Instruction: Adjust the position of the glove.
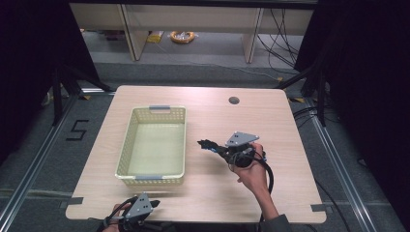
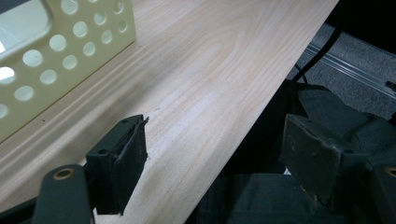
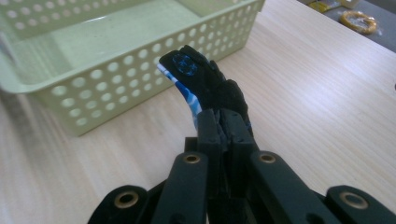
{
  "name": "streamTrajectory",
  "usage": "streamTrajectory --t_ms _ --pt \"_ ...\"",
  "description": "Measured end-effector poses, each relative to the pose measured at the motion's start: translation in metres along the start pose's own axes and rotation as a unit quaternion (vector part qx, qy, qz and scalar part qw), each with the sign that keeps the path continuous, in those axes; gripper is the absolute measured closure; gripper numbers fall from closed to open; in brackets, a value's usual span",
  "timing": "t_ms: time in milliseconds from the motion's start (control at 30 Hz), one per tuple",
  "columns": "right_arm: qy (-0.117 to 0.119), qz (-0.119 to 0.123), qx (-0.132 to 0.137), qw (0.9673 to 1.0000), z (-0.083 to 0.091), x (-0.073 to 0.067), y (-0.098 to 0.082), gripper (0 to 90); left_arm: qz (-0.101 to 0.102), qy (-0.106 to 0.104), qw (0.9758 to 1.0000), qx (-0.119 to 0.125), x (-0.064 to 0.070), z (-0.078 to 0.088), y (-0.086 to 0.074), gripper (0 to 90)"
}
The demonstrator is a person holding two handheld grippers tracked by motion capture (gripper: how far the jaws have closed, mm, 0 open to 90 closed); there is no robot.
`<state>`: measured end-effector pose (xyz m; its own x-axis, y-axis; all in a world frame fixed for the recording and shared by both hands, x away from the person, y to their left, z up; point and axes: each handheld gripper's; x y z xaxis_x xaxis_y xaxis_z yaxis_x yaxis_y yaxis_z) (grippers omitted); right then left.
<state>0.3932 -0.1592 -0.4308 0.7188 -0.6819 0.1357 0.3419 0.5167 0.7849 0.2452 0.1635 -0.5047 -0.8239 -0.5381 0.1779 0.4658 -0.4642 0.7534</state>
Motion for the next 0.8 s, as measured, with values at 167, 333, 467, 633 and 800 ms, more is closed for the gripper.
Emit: streamTrajectory --t_ms 167,333,467,633,800 --pt "0.016 0.004 0.009 0.9998 0.014 -0.010 -0.003 88.1 -0.011 0.009 0.9999 -0.008 -0.002 0.001 0.000 22.2" --pt "0.027 0.005 0.013 0.9995 0.027 -0.020 -0.010 88.1 -0.021 0.005 0.9997 -0.008 -0.003 0.002 0.001 22.0" --pt "0.036 0.007 0.012 0.9993 0.033 -0.026 -0.016 88.1 -0.018 0.005 0.9998 -0.005 -0.002 0.002 0.001 21.9" --pt "0.040 0.014 0.013 0.9990 0.038 -0.030 -0.022 88.0 -0.017 0.005 0.9998 -0.007 -0.002 0.002 0.001 21.7" --pt "0.051 0.006 0.003 0.9987 0.040 -0.034 -0.029 88.0 -0.019 0.004 0.9998 0.000 -0.003 0.000 0.001 21.7"
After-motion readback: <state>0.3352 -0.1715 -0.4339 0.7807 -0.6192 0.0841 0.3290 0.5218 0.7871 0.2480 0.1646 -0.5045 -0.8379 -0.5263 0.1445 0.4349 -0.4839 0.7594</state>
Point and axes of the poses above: each handheld gripper's, and its own axes: z roughly backward along the jaws, y roughly out of its top, x roughly to its right, and after that the axes turned 5 degrees about -y, right-handed
